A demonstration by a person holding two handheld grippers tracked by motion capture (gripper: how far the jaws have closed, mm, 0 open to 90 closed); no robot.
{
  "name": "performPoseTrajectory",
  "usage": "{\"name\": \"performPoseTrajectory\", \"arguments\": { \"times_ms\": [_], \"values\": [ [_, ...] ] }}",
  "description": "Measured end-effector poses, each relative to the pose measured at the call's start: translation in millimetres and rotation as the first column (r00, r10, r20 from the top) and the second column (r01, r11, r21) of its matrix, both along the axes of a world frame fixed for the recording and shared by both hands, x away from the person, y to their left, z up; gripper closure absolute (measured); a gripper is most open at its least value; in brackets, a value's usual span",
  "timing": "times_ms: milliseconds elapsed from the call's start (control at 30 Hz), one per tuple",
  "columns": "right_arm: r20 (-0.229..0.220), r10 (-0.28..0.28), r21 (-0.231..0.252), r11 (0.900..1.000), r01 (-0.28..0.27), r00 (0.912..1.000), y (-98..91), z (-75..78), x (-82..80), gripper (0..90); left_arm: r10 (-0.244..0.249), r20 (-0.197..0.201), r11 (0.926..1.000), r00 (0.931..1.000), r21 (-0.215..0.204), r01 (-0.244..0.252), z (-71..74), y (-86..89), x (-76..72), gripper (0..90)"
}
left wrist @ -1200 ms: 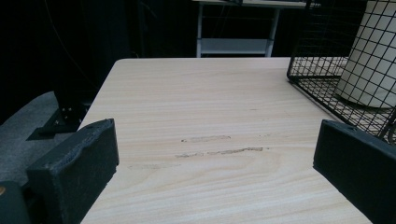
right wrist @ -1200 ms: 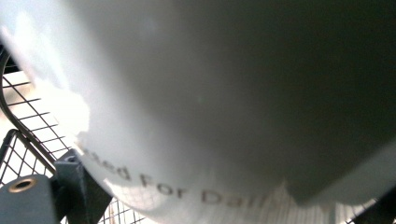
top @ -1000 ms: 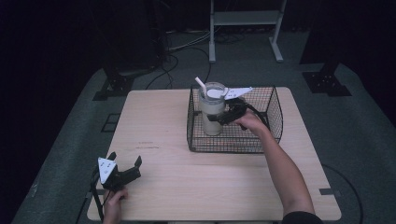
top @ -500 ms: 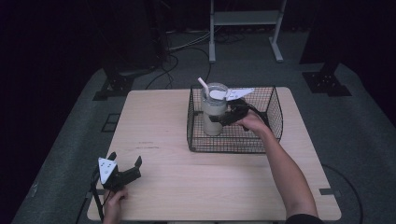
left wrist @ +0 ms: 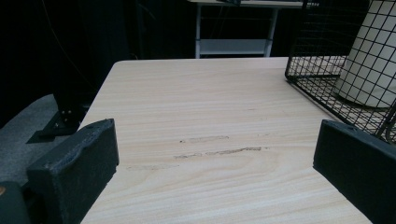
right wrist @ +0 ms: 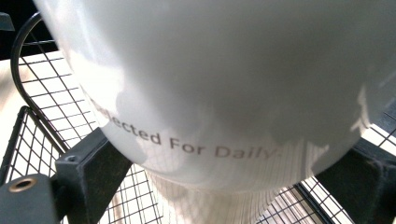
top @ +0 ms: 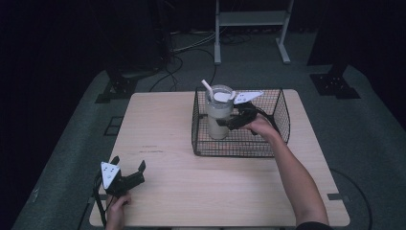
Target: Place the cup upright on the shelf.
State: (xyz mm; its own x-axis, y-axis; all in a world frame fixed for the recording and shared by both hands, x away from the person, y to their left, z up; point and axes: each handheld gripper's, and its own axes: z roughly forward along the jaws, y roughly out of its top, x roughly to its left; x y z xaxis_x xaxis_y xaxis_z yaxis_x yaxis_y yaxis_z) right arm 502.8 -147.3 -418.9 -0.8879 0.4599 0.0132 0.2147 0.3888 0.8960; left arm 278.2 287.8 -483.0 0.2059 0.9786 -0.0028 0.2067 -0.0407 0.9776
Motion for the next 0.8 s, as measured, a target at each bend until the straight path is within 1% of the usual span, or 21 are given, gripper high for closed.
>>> {"name": "performPoseTrajectory", "arguments": {
  "times_ms": [233, 533, 600, 800],
  "values": [
    [0.003, -0.007, -0.003, 1.0000, 0.007, 1.0000, -3.2, 0.0, -2.5, 7.5, 0.000, 0.000, 1.0000, 1.0000, 0.001, 0.000, 0.0, -0.2, -0.1, 0.0],
    [-0.001, -0.022, -0.004, 0.9997, 0.022, 0.9998, -13.2, 3.4, -6.7, 7.8, -0.001, 0.000, 1.0000, 1.0000, 0.003, 0.001, 0.0, -0.5, -0.2, 0.0],
    [0.002, -0.027, -0.006, 0.9996, 0.027, 0.9996, -17.3, 5.6, -8.4, 7.8, -0.001, 0.000, 1.0000, 1.0000, 0.003, 0.001, 0.0, -0.5, -0.1, 0.0],
    [-0.006, -0.032, -0.011, 0.9994, 0.032, 0.9995, -23.7, 10.6, -11.5, 7.8, -0.001, -0.001, 1.0000, 1.0000, 0.005, 0.001, 0.0, -0.5, 0.0, 0.0]
  ]
}}
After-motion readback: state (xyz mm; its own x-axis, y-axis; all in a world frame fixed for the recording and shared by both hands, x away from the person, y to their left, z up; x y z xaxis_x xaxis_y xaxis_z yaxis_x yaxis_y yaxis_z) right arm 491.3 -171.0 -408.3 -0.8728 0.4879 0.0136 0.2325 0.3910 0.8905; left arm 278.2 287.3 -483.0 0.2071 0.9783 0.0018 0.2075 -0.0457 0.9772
